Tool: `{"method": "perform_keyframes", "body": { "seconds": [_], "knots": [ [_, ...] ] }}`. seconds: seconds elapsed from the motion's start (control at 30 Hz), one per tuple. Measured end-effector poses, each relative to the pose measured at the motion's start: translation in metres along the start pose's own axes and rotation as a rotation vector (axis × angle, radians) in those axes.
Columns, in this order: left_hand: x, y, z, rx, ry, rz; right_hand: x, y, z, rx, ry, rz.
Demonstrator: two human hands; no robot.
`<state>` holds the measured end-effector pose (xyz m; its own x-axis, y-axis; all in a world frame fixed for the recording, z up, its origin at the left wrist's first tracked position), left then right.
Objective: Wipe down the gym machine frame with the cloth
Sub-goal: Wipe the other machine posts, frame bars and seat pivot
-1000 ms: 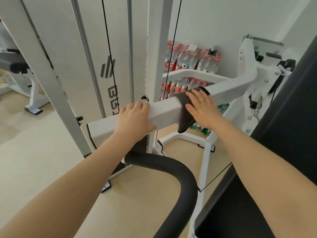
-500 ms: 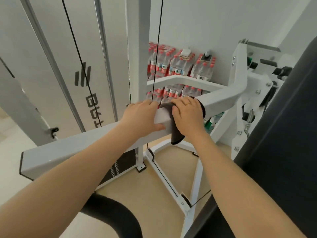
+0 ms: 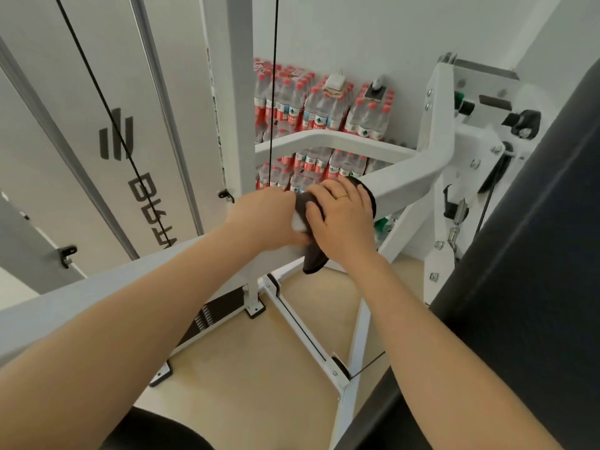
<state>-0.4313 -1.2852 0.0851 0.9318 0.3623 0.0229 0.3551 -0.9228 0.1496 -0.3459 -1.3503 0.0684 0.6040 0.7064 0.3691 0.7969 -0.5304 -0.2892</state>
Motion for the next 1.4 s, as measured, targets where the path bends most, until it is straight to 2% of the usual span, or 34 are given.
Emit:
{"method": "perform_keyframes", "body": {
  "seconds": [0.07,0.17,0.23,0.33,0.5,0.77,1.07,1.23,1.4],
  "knots": [
    [-0.001,0.0,0.0,0.03,-0.011,0.004,0.02,0.02,0.001,-0.04,-0.037,0.093],
    [-0.002,-0.001,0.002,0.042,-0.032,0.01,0.053,0.065,-0.007,-0.09,-0.041,0.374],
    [-0.002,-0.001,0.002,0.04,-0.052,0.023,0.062,0.082,-0.011,-0.062,-0.082,0.543],
    [-0.002,0.0,0.0,0.041,-0.057,0.04,0.052,0.077,-0.013,0.065,-0.09,0.691],
    [0.001,0.002,-0.002,0.104,-0.059,0.048,0.014,0.035,0.006,0.269,-0.058,0.695],
    [0.005,0.0,-0.001,0.117,-0.104,0.083,0.064,0.1,-0.017,0.485,0.003,0.992],
    [0.033,0.018,-0.001,-0.075,-0.043,0.198,0.039,0.072,0.007,0.631,0.07,0.886],
    [0.059,0.032,-0.005,-0.061,-0.037,0.292,0.073,0.113,-0.002,0.503,0.066,0.994],
    [0.09,0.037,-0.003,-0.103,-0.135,0.305,0.116,0.147,-0.003,0.104,-0.04,1.012]
  ]
}}
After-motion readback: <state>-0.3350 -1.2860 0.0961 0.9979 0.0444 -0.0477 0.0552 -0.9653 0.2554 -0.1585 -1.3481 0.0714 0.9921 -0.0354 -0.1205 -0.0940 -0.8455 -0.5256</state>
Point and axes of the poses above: each hand's wrist, its own x-axis towards the middle knuckle, its own z-axis out of the palm, y = z × x, the point moved 6 cm from there along x, towards the middle knuckle, and after that the axes turned 13 degrees about z, right-handed, at the moved point
